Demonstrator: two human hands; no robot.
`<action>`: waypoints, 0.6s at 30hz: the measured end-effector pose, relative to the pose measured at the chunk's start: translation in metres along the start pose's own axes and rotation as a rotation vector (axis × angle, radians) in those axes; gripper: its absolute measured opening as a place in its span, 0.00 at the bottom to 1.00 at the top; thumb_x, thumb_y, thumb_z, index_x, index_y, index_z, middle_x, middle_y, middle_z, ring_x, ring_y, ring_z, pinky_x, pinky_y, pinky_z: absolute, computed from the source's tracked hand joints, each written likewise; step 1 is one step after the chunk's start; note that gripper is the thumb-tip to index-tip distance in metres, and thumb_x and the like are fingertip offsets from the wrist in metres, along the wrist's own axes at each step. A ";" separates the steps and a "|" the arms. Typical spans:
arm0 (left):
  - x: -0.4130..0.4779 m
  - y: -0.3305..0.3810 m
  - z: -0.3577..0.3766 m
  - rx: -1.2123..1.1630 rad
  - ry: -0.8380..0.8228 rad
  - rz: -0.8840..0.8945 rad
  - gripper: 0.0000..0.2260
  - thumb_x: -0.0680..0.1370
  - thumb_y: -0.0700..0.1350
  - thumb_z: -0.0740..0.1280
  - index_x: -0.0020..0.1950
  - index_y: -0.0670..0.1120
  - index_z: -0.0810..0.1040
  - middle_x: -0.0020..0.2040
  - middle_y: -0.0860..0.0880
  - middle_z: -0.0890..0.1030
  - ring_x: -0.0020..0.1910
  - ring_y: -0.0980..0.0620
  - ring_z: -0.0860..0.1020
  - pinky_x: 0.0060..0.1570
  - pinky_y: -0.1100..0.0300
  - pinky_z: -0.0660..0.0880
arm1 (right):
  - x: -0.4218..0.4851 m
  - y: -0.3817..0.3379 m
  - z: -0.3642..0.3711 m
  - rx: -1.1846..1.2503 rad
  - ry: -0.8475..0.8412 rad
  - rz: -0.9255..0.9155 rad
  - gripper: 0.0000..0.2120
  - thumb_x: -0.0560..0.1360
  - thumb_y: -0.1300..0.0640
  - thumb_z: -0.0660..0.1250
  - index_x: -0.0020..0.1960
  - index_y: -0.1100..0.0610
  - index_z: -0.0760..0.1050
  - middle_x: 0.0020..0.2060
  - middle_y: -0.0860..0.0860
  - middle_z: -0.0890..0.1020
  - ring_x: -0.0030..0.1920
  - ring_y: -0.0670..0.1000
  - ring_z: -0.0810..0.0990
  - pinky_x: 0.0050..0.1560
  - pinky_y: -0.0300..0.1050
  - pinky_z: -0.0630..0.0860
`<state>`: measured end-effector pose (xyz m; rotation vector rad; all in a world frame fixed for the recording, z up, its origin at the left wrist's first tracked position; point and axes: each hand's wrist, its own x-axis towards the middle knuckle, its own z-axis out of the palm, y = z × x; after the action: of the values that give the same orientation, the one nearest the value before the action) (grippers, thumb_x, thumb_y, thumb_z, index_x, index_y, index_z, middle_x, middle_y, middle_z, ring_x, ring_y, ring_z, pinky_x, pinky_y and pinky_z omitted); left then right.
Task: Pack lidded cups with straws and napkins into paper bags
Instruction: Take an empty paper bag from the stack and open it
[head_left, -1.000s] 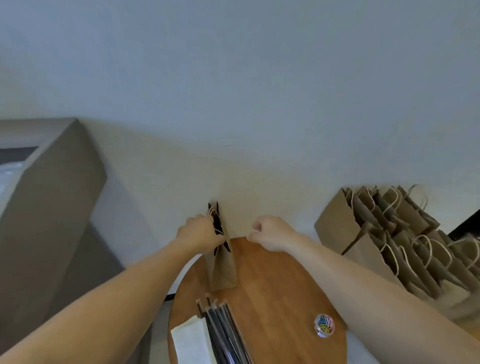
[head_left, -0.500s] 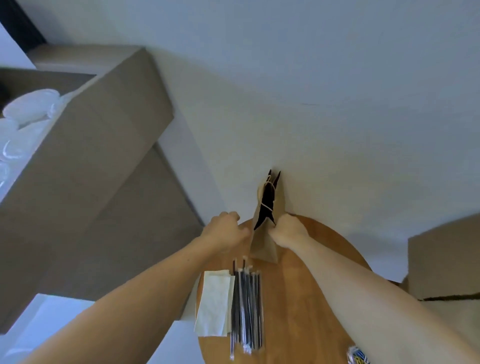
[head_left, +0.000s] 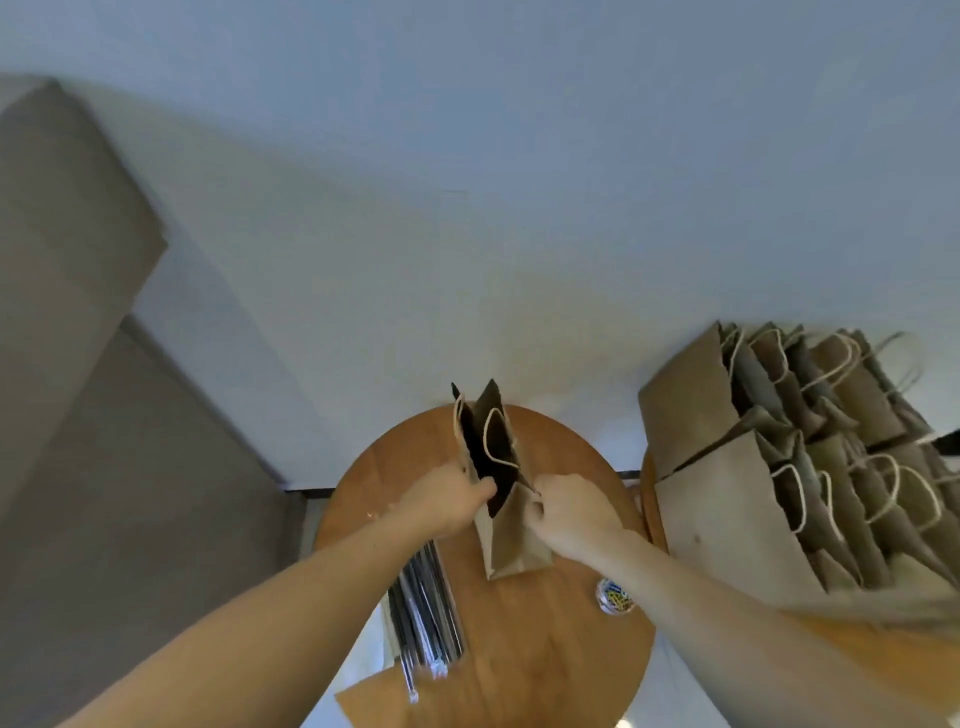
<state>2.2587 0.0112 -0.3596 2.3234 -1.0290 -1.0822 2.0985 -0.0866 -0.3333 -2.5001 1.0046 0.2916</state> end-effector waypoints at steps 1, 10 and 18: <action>-0.004 -0.001 0.009 0.008 -0.035 -0.002 0.11 0.76 0.61 0.60 0.43 0.54 0.72 0.40 0.51 0.78 0.40 0.52 0.78 0.41 0.54 0.76 | -0.013 0.005 0.008 0.003 -0.008 0.008 0.17 0.80 0.50 0.58 0.33 0.47 0.62 0.29 0.45 0.71 0.27 0.44 0.69 0.26 0.38 0.57; -0.038 0.015 0.064 0.082 -0.151 -0.046 0.23 0.76 0.60 0.63 0.64 0.46 0.72 0.52 0.47 0.80 0.50 0.47 0.80 0.55 0.48 0.79 | -0.068 0.055 0.045 0.126 -0.204 0.063 0.15 0.74 0.46 0.64 0.33 0.49 0.63 0.29 0.47 0.71 0.28 0.46 0.71 0.28 0.37 0.62; -0.040 0.035 0.078 0.045 -0.093 -0.150 0.18 0.77 0.58 0.63 0.54 0.44 0.78 0.46 0.45 0.83 0.45 0.47 0.82 0.51 0.49 0.81 | -0.048 0.056 0.030 0.343 -0.134 0.189 0.20 0.69 0.31 0.62 0.45 0.47 0.69 0.36 0.45 0.80 0.35 0.46 0.79 0.30 0.41 0.69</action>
<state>2.1645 0.0162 -0.3687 2.4397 -0.9329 -1.2464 2.0242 -0.0798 -0.3604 -2.0566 1.1316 0.3100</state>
